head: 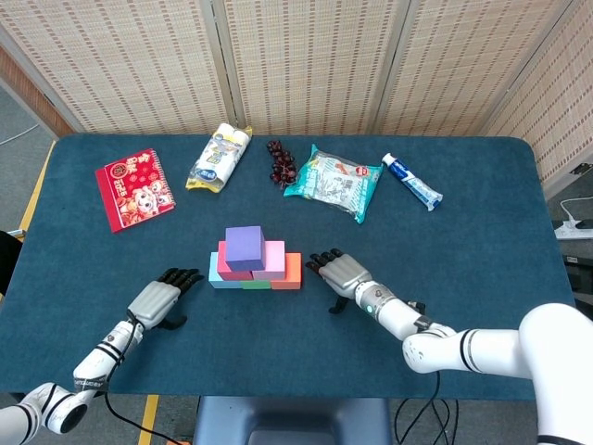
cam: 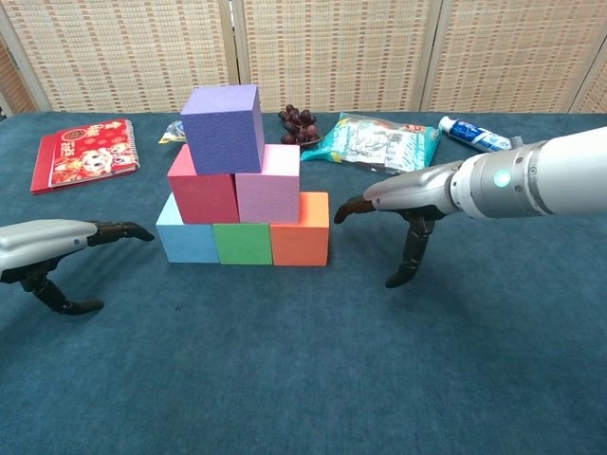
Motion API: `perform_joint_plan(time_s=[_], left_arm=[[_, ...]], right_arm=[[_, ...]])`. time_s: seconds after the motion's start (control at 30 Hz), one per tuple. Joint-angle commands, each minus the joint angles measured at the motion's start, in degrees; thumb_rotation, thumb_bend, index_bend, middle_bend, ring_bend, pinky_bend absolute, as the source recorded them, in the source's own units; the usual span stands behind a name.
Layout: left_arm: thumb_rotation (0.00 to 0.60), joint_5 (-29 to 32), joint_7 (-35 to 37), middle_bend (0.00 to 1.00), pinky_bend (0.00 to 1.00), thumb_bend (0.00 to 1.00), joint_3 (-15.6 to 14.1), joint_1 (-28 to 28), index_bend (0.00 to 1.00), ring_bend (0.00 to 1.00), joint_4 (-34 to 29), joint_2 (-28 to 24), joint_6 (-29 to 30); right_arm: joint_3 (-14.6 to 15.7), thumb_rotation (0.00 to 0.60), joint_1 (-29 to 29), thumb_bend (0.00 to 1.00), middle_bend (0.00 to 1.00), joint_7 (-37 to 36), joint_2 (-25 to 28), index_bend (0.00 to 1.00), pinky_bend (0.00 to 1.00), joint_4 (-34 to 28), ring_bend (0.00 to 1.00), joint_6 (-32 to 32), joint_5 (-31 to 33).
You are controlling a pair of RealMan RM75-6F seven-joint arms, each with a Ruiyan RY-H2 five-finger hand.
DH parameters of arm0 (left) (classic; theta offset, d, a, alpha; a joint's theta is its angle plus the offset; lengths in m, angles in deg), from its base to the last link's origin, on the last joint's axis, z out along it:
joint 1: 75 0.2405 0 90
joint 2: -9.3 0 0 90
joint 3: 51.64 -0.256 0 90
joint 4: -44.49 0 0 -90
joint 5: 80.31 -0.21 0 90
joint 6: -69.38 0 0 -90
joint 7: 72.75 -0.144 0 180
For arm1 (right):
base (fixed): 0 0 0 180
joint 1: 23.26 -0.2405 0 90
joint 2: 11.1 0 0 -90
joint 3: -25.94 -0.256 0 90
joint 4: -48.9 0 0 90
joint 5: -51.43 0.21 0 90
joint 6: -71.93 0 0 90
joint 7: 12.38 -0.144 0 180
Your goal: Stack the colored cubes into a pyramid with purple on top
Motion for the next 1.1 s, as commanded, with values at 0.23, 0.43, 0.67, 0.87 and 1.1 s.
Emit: perform_joint_plan(time_s=[0.23,0.43,0.67,0.87,1.1], left_arm=[[0.600,-0.05,-0.35,0.00,0.01,0.34,-0.05,-0.71,0.06,0.00,-0.53,-0.03,-0.34],[0.600,-0.15,0.23,0.00,0.01,0.34,-0.13,-1.26,0.06,0.00,-1.48,-0.34,-0.72],[0.600,-0.07,0.28,0.00,0.01,0.34,-0.25,-1.74,0.06,0.00,-1.51,-0.28,-1.15],[0.600,0.28,0.24,0.00,0.01,0.34,-0.39,-1.47,0.06,0.00,-1.68,-0.66,-0.75],[0.600,-0.61,0.91,0.00,0.01,0.34,-0.58,1.16,0.07,0.00,-5.39,-4.58,5.03]], right_arm=[[-0.71,0.600,0.05,0.30,0.00,-1.89,-1.06,0.00,0.00,1.03,0.00,-0.06,-1.34],[-0.99,0.600,0.00,0.30,0.00,-2.75,-1.61,0.00,0.00,1.54,0.00,-0.01,-2.00],[-0.68,0.600,-0.18,0.30,0.00,-2.94,-1.78,0.00,0.00,1.70,0.00,-0.05,-2.05],[-0.05,0.600,-0.05,0.30,0.00,-2.92,-0.10,0.00,0.00,0.23,0.00,-0.40,-1.93],[-1.34,0.600,1.35,0.30,0.00,-4.95,9.38,0.00,0.00,-8.85,0.00,-3.09,-3.69]])
